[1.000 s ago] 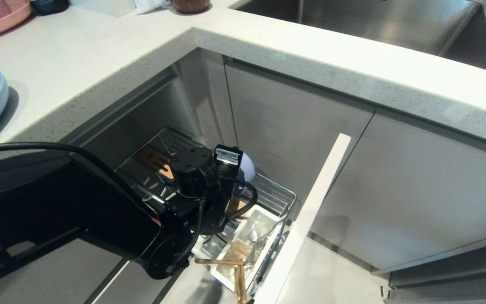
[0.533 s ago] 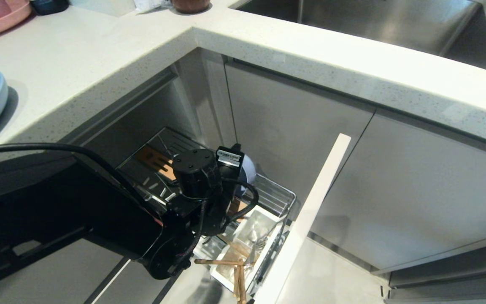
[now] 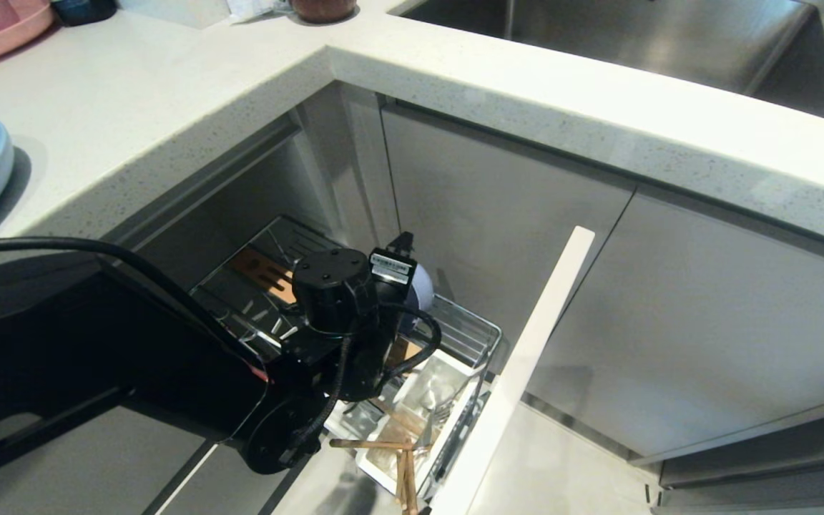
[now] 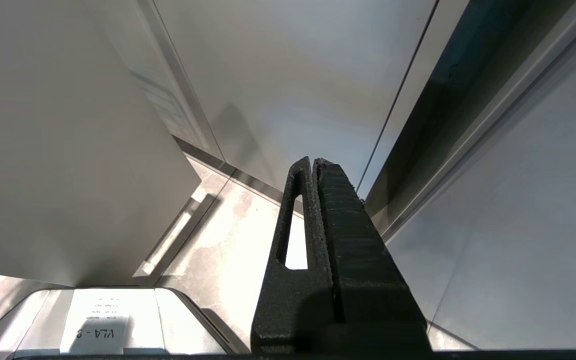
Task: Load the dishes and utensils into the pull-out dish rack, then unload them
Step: Pick up the bowl and place it in the cupboard, then pick up the plate and place it in the cupboard
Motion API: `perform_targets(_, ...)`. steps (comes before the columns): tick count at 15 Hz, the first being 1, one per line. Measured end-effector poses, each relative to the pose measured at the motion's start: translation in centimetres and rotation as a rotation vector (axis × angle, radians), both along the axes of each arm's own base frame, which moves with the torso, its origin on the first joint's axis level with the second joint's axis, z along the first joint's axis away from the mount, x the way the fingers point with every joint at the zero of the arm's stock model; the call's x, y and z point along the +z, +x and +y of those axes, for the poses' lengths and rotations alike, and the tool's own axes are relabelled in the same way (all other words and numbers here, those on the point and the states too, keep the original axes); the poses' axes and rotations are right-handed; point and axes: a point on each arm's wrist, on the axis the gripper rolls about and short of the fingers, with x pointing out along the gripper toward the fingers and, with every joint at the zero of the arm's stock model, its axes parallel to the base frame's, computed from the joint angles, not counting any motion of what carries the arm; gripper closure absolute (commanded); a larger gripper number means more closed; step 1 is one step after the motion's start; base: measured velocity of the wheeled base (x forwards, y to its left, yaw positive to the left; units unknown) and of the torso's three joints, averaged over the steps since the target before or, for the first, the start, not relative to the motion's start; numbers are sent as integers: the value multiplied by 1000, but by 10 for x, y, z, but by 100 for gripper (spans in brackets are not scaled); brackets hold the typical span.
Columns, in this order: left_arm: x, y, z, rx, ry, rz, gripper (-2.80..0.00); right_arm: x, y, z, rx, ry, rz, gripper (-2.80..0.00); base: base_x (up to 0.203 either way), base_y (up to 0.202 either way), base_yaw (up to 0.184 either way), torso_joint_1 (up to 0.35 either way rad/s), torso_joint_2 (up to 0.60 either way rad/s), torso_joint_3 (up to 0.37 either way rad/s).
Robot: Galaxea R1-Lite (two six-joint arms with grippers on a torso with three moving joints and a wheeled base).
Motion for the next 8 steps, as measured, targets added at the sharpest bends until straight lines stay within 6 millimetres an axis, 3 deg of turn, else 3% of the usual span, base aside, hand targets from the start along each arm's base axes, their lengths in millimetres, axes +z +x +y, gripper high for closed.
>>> perform_targets(8, -7, -1, 0, 38, 54, 66, -280, 0, 0, 0, 0, 0, 0, 0, 0, 0, 0, 0, 0, 0)
